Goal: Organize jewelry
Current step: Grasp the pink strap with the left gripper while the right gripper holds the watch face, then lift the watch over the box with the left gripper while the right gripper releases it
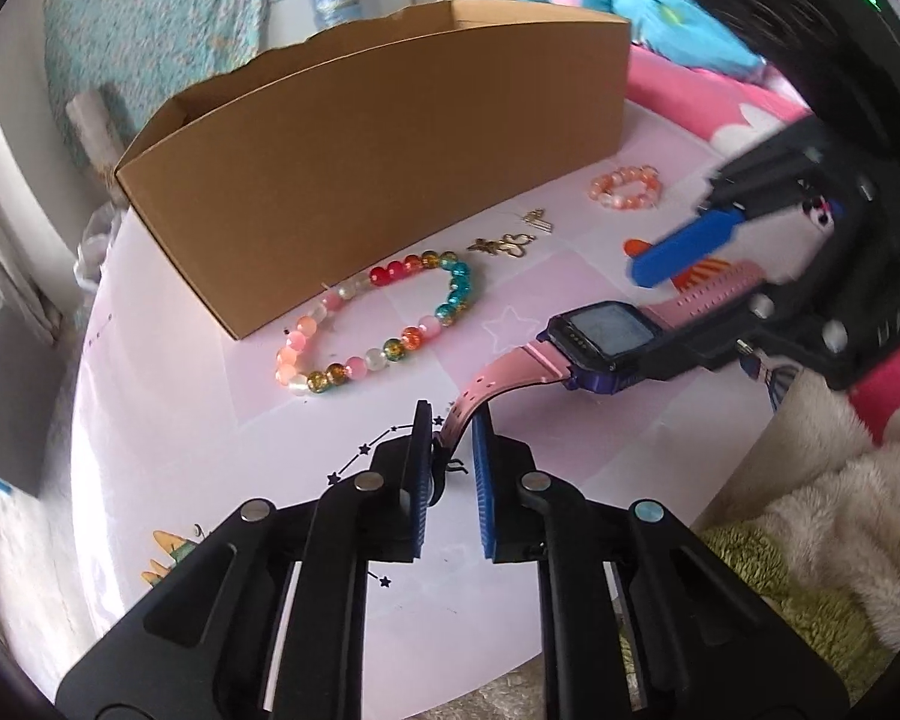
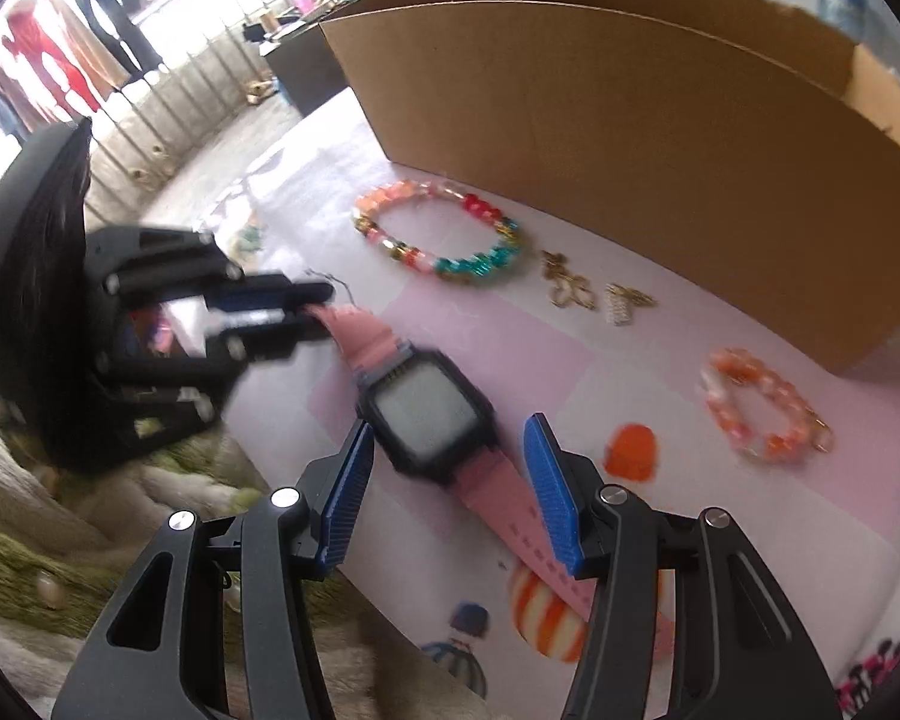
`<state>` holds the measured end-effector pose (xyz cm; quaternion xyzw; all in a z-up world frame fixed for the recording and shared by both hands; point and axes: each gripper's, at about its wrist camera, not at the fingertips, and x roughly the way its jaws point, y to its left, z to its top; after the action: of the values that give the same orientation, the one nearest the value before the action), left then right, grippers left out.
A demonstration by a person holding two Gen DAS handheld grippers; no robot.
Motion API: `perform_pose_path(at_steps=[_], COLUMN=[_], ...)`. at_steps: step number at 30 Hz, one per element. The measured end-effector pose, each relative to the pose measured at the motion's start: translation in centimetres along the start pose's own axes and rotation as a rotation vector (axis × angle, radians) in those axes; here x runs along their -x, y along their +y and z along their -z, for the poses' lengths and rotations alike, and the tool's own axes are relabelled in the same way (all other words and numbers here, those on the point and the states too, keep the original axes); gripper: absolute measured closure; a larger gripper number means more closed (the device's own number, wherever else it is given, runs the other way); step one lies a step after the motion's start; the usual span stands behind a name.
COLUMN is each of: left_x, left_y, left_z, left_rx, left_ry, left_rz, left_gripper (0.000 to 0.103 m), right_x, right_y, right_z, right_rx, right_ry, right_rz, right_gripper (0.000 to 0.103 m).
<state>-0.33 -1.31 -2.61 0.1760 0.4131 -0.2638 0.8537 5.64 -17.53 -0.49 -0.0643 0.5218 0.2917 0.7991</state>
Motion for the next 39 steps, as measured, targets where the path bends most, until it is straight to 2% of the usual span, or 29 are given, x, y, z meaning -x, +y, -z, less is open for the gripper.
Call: perform_pose_path(at_steps=[5,7,13,15,18,23,29,33,37,39], left_x=[-0.3,-0.4,-0.5,-0.6,-0.6,-0.1,2.7,5.4,8.5,9.3], left_y=[0.6,0.6,0.4,0.3,-0.3,-1.3,-1.8,-1.6,-0.3,0.7], left_z=[-0.3,-0.5,-0.7,-0.7,-0.5,-0.3,-1.2,-3.1,-7.5,-9.7], left_rx=[0.035,0.041,0.041,0.036,0.019,0.012,-0.004,-0.032,-0.064,-0.066], left_ry=[0.017,0.023,0.025,0.022,-0.001,-0.046,-0.14,-0.231,-0.359,-0.389], left_rz=[0.012,0.009,-0.004,-0.017,-0.05,-0.105,-0.151,-0.194,-0.236,-0.244], left_gripper=[0.093,0.093,0.093,0.093,0.094,0.097,0.097,0.097,0.098,0.098], right_x=[0.2,0.1,-0.1,-0.2,-0.1,0.5,2.0,5.3,8.9,10.6], right_y=[0.9,1.3,2.0,2.4,3.1,4.8,6.8,7.5,8.3,7.9], right_z=[2.0,2.3,3.4,3.8,4.3,5.3,4.8,3.2,0.5,-1.7], right_rx=[0.039,0.06,0.051,0.049,0.048,0.066,0.092,0.126,0.212,0.248], right_ry=[-0.015,-0.021,-0.06,-0.086,-0.129,-0.202,-0.29,-0.389,-0.507,-0.557], right_rz=[0.166,0.243,0.334,0.39,0.456,0.606,0.723,0.79,0.897,0.914], right_gripper=[0.052,0.057,0.078,0.088,0.096,0.098,0.099,0.099,0.099,0.099])
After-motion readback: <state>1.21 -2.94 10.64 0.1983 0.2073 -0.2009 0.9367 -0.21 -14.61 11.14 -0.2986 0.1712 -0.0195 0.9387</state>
